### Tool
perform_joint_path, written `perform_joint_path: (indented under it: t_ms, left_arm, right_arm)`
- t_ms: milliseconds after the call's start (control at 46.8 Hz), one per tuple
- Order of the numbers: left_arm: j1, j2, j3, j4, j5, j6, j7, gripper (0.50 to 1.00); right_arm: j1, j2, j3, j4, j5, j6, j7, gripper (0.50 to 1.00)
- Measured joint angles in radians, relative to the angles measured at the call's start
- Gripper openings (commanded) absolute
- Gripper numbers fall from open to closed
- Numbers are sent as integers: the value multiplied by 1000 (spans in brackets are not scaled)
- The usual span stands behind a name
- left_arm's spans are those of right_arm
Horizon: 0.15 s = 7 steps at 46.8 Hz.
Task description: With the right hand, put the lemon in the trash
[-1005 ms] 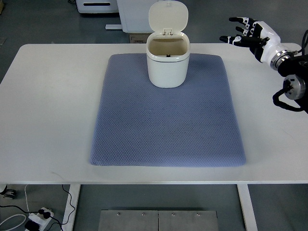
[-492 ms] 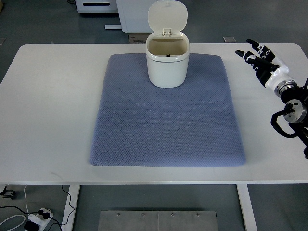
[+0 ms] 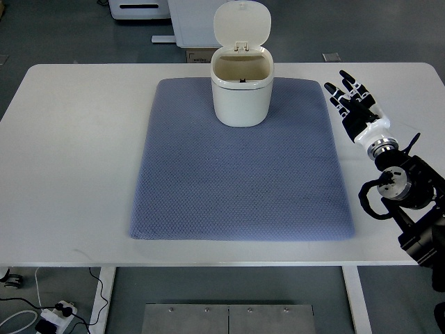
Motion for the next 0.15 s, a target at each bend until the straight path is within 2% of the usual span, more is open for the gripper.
perform_joint_path:
  t_ms: [150]
  left_arm:
    - [0,0,0,0,0,0,0,1000]
  right_arm:
    - [-8,10,15,-5,-1,1,25,1000]
